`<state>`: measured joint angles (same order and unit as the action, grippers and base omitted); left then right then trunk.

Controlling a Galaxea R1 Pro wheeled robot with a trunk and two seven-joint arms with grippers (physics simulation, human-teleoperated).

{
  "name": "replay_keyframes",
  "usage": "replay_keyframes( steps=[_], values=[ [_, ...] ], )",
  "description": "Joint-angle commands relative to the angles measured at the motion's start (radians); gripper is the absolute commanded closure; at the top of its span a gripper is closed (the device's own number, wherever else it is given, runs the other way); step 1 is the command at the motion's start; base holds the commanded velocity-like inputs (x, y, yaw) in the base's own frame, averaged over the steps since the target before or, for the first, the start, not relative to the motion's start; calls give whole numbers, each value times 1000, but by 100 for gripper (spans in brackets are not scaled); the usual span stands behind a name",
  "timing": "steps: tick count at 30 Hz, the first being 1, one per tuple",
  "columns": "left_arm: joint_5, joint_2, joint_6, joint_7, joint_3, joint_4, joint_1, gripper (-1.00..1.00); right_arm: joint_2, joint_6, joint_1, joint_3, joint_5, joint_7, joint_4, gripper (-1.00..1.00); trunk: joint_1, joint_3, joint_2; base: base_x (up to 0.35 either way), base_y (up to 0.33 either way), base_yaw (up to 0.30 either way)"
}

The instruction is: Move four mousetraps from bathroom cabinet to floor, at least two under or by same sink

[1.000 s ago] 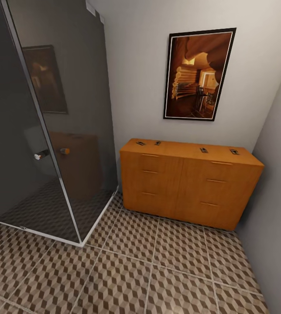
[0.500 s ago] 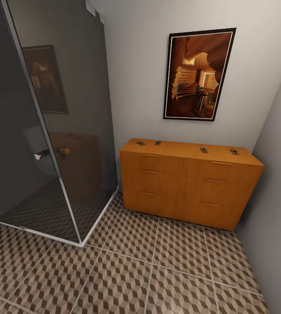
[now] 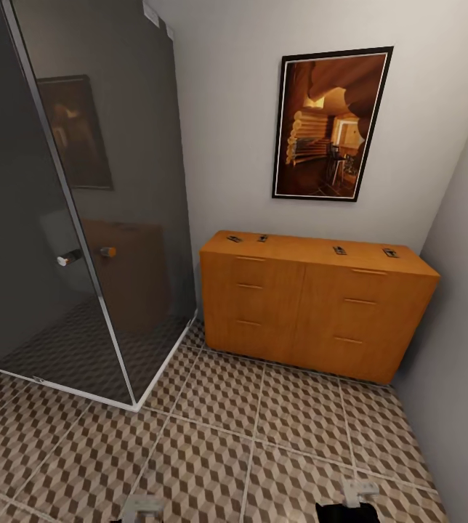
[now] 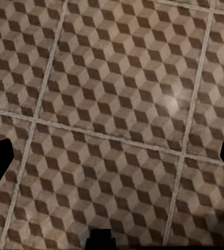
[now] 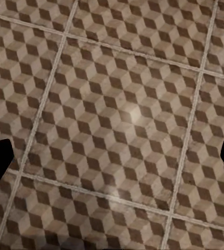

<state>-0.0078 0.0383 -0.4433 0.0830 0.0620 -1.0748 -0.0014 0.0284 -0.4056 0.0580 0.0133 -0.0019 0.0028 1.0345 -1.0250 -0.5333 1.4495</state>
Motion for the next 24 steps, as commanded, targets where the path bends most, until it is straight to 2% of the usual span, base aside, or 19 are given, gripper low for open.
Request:
replay_keyframes(
  steps=[1,4,6,7,8,11,13,15,17,18,19,20,22,23,24],
  values=[
    [-2,9,-62,6,63,-99,0,-100,1,-18,0,2,1,0,36,-100,0,-1,1,0,0,0],
    [-2,13,-98,6,101,-181,0,-100,0,-22,0,2,3,-1,64,-100,0,-1,1,0,0,0],
    [-2,15,-113,6,112,-219,-1,-100,0,-23,0,3,3,-1,79,-100,0,-1,1,0,0,0],
    [2,43,-226,5,129,-297,-74,-100,-2,-36,0,4,1,-3,216,-100,0,-1,1,0,0,0],
    [4,46,-260,5,130,-300,-103,-100,-1,-45,0,5,2,-4,250,-100,0,-1,1,0,0,0],
    [7,51,-299,5,131,-305,-144,-100,-1,-73,2,6,3,-5,298,-100,0,-1,1,0,0,0],
    [8,68,-316,5,132,-307,-178,-100,0,-126,22,6,3,-7,337,-100,0,-1,1,0,0,0],
    [8,87,-331,5,134,-309,-225,-100,0,-193,66,6,3,-8,372,-100,0,-1,1,0,0,0],
    [9,98,-339,5,143,-308,-280,-100,0,-250,138,6,3,-8,387,-100,0,-1,1,0,0,0],
    [11,103,-343,4,156,-306,-327,-100,-1,-288,201,7,2,-9,391,-100,0,-1,1,0,0,0],
    [12,105,-346,4,164,-305,-354,-100,-3,-310,235,7,2,-9,393,-100,0,-1,1,0,0,0],
    [15,107,-355,4,177,-299,-409,-100,-7,-357,305,7,0,-9,393,-100,0,-1,1,0,0,0],
    [22,109,-376,4,186,-290,-466,-100,-12,-409,376,7,-2,-9,388,-100,0,-1,1,0,0,0],
    [34,110,-427,4,194,-282,-548,-100,-19,-483,480,7,-5,-8,370,-100,0,-1,1,0,0,0],
    [39,110,-446,4,196,-282,-572,-100,-22,-503,512,7,-6,-8,360,-100,0,-1,1,0,0,0]
  ],
)
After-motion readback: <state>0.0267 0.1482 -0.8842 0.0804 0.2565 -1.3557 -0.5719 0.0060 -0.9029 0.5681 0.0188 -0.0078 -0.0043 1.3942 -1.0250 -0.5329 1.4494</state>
